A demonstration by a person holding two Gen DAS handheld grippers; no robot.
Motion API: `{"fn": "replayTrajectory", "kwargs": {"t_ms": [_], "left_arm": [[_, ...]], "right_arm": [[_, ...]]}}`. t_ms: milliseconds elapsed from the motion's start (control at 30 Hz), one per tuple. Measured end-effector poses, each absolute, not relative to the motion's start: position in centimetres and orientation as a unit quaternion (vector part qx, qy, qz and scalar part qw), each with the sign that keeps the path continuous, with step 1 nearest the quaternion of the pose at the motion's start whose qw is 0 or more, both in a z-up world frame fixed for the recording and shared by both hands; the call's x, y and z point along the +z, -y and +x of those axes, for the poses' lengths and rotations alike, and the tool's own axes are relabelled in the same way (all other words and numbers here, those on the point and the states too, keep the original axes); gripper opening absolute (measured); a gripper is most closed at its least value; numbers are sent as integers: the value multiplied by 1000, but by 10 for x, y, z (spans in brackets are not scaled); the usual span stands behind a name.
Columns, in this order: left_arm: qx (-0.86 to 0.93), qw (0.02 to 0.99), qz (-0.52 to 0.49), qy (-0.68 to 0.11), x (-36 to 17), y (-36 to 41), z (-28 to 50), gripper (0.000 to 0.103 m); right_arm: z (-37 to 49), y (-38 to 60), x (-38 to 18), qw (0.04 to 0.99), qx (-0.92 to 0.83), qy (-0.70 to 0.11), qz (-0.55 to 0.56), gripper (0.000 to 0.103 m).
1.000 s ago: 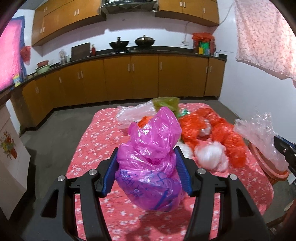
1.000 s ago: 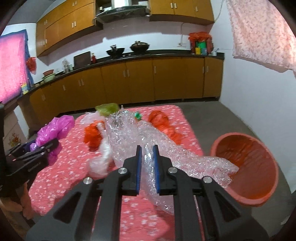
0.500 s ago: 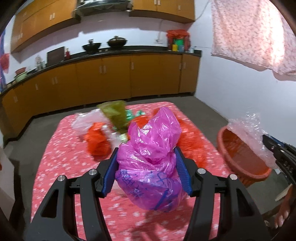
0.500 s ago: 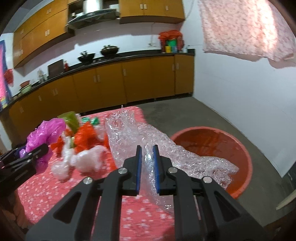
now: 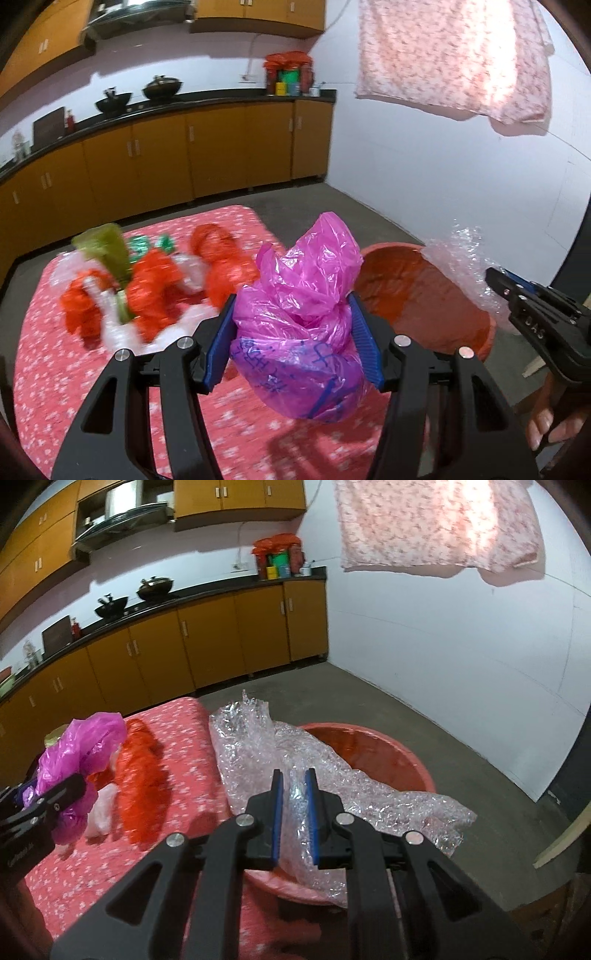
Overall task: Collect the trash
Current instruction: 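Carry both bags over the orange basket and open both tools to drop them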
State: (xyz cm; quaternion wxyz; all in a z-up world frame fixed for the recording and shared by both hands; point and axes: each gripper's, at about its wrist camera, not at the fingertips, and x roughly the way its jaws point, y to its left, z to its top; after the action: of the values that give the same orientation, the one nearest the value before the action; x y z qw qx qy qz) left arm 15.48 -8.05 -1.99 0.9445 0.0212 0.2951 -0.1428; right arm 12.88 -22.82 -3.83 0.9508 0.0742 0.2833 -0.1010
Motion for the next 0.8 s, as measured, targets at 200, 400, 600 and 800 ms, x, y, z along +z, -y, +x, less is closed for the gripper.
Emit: {"fn": "replayTrajectory", "kwargs": {"t_ms": [200,400,600,800], "left_arm": [[-176,938,32,-296,-24,114,167,59],[-205,930,34,-304,-34,136,181,59],[-228,921,42,-314,-45,158,195,59],[-244,911,53,-327,-59,178,210,59]], "right_arm": [[139,255,-45,946,-122,-285,98,13],[150,274,-47,945,-127,-283,107,13],[169,292,-48,942,-126,-285,123,13],[184,311,-56,938,-116,-288,153,13]]}}
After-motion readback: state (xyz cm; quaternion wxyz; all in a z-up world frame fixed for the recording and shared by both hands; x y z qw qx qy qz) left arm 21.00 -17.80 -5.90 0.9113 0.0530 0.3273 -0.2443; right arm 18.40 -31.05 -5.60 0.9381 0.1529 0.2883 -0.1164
